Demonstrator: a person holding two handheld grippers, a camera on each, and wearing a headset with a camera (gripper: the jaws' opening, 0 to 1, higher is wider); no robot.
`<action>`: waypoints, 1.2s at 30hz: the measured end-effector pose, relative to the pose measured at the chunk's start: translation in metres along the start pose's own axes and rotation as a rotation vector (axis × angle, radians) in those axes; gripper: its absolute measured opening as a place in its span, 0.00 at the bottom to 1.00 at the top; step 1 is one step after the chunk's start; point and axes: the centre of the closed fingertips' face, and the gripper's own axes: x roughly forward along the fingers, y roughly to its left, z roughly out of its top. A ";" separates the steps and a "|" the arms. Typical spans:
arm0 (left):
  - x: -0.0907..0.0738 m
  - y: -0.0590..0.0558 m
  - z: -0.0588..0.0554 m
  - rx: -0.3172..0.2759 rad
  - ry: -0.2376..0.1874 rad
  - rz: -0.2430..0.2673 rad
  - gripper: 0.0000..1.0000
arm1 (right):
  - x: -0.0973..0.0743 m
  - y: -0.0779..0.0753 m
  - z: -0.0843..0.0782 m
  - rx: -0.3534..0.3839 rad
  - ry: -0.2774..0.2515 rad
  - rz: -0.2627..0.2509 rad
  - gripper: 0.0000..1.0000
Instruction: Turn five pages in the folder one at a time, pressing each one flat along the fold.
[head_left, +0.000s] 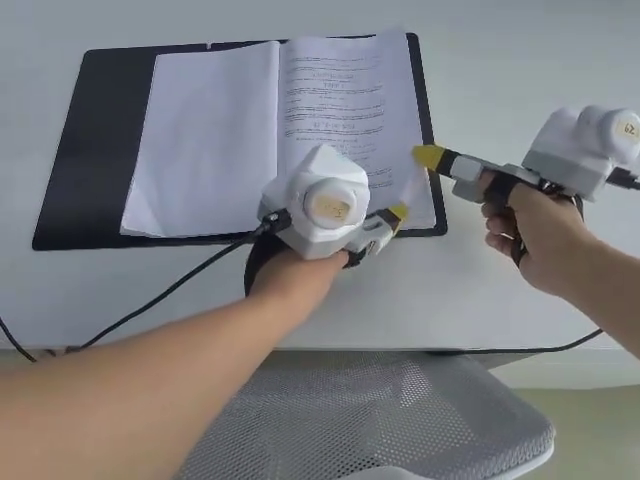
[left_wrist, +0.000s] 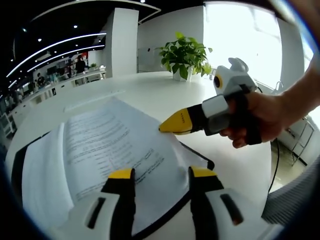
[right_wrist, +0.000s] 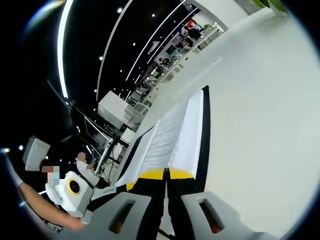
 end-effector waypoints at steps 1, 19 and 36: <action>-0.002 -0.001 0.001 -0.002 -0.003 -0.008 0.44 | -0.001 0.001 0.001 0.001 -0.005 0.001 0.00; -0.094 0.025 0.051 -0.033 -0.149 -0.033 0.43 | -0.004 0.056 0.023 0.066 -0.081 0.127 0.00; -0.206 0.097 0.046 -0.066 -0.193 0.123 0.44 | 0.027 0.144 0.034 0.042 -0.118 0.263 0.00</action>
